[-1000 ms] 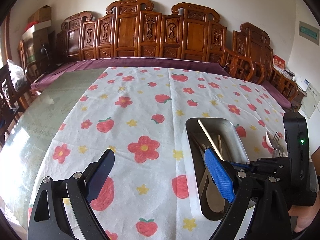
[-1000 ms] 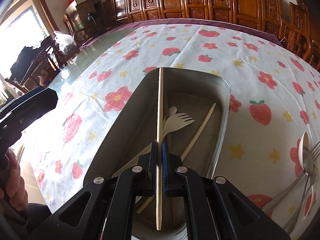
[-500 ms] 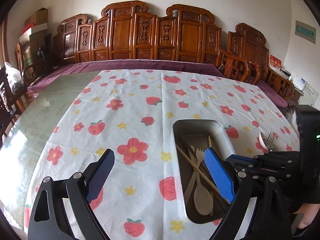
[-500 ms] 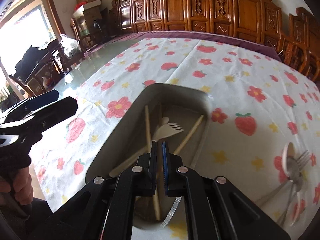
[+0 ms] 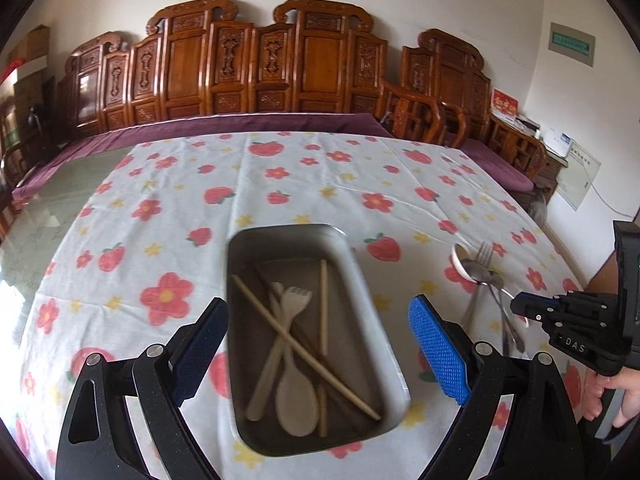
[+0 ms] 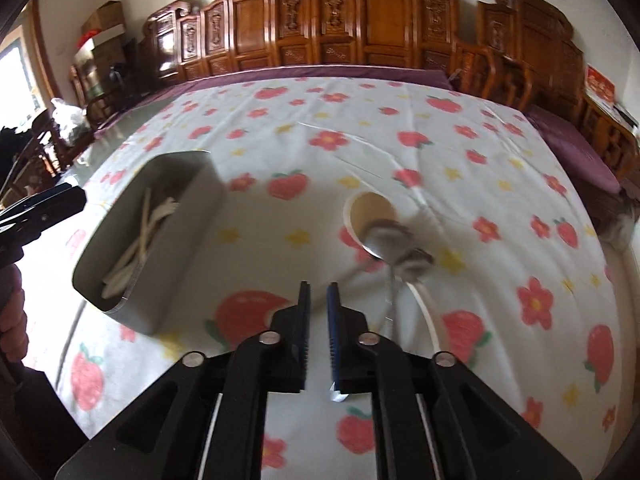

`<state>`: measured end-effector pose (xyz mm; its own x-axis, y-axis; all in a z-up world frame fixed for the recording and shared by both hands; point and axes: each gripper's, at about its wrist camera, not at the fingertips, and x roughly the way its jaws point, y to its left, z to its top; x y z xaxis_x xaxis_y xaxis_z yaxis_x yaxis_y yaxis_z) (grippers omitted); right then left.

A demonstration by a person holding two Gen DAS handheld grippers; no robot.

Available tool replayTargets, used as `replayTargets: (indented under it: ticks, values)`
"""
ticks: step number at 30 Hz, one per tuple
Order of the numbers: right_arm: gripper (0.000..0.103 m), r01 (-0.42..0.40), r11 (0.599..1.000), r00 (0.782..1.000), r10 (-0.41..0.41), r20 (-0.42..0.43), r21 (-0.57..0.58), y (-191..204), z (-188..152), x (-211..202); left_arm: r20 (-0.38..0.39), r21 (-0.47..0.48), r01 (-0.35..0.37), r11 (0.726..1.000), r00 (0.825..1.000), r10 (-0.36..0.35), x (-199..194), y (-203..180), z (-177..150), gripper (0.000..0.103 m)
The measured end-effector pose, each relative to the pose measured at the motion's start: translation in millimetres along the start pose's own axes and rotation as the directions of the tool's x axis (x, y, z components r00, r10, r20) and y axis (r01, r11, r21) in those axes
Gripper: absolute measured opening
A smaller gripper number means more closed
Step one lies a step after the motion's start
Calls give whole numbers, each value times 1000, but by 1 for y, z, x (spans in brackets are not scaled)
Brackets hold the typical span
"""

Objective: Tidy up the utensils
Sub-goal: 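Carry the wooden chopstick into the metal tray and open the right tool, then grasp a metal spoon from the pile with the right tool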

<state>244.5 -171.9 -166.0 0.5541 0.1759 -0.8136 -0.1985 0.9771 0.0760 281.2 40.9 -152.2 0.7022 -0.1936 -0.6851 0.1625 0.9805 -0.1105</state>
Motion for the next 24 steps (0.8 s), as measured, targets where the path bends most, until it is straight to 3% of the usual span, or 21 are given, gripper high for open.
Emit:
replayTargets:
  ticks: [12,24]
  values:
    - [22,66,996,995,-61,-73,68,-35,-17,36,-32,124,65,990,998,-62,17,-67,-19,88]
    - [23,44,992,995,-34,-90,121,-45,-1,53,-59,145,85,986,995,-77,23,-80,-26,88]
